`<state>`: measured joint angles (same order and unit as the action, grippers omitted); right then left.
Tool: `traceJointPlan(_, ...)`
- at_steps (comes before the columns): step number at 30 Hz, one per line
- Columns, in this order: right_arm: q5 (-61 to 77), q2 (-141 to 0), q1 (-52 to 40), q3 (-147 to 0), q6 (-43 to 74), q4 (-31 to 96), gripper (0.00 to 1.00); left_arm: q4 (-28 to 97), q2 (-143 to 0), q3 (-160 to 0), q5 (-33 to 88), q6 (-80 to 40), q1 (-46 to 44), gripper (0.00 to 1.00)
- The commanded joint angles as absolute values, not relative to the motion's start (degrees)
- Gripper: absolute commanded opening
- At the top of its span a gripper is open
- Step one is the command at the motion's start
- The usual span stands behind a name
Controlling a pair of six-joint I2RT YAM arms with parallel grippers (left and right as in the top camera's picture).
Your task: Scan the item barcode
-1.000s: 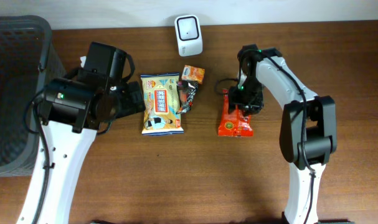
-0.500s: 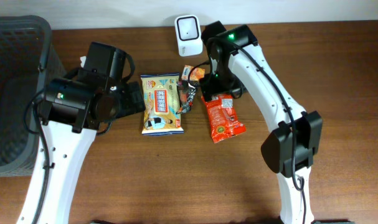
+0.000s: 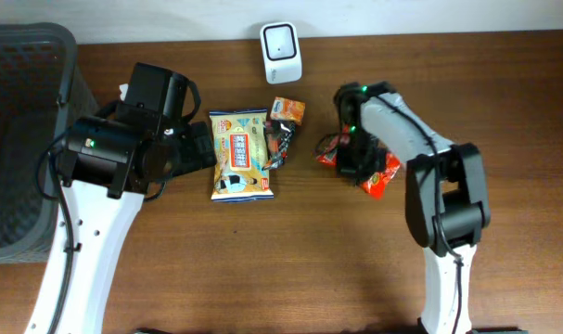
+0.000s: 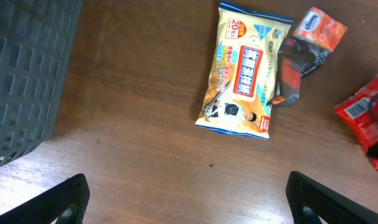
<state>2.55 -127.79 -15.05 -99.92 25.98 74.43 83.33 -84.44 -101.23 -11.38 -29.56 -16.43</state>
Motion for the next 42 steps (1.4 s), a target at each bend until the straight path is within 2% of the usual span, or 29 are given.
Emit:
traceJointPlan(1, 0.25, -127.31, -14.81, -111.55, 22.72, 78.54, 0.05, 83.24, -84.07, -101.49, -11.40, -29.06, -16.34, 0.99)
traceJointPlan(3, -4.64, -127.33, -14.26, -113.82, 24.86, 78.26, 0.06, 83.24, -84.07, -101.49, -11.40, -29.06, -16.34, 0.99)
traceJointPlan(5, -14.20, -128.09, -12.49, -113.19, 32.60, 78.65, 0.07, 83.24, -84.07, -101.49, -11.40, -29.06, -16.34, 0.99)
traceJointPlan(6, -14.17, -128.09, -11.38, -112.42, 33.43, 78.61, 0.07, 83.24, -84.07, -101.49, -11.40, -29.06, -16.34, 0.99)
traceJointPlan(9, -8.36, -128.09, -9.74, -108.90, 33.47, 75.64, 0.05, 83.24, -84.07, -101.49, -11.38, -29.06, -16.34, 0.99)
traceJointPlan(15, -3.99, -128.09, -13.50, -101.14, 32.73, 65.08, 0.05, 83.24, -84.09, -101.49, -11.38, -29.06, -16.34, 0.99)
traceJointPlan(17, 2.28, -128.09, -14.37, -101.14, 22.00, 56.97, 0.05, 83.24, -84.07, -101.49, -11.40, -29.06, -16.34, 0.99)
traceJointPlan(20, 8.05, -128.07, -14.61, -101.38, 19.27, 52.27, 0.05, 83.24, -84.07, -101.49, -11.40, -29.06, -16.34, 0.99)
traceJointPlan(23, 14.68, -127.72, -14.61, -103.81, 15.99, 54.39, 0.04, 83.24, -84.07, -101.49, -11.40, -29.06, -16.34, 0.99)
traceJointPlan(27, 14.37, -127.42, -14.57, -113.40, 16.10, 68.99, 0.04, 83.24, -84.07, -101.49, -11.38, -29.06, -16.34, 0.99)
traceJointPlan(29, 6.07, -127.94, -14.61, -111.87, 20.12, 73.80, 0.04, 83.24, -84.07, -101.49, -11.40, -29.06, -16.34, 0.99)
traceJointPlan(31, 6.50, -127.98, -14.87, -105.73, 21.96, 72.12, 0.04, 83.24, -84.07, -101.49, -11.40, -29.06, -16.34, 0.99)
traceJointPlan(34, 13.04, -127.98, -16.60, -99.04, 21.96, 63.07, 0.04, 83.24, -84.07, -101.49, -11.40, -29.06, -16.34, 0.99)
traceJointPlan(37, 16.12, -127.96, -19.99, -99.66, 24.99, 59.55, 0.04, 83.24, -84.07, -101.49, -11.40, -29.06, -16.34, 0.99)
traceJointPlan(42, 14.48, -127.22, -18.83, -111.98, 24.69, 71.88, 0.05, 83.24, -84.07, -101.49, -11.40, -29.06, -16.34, 0.99)
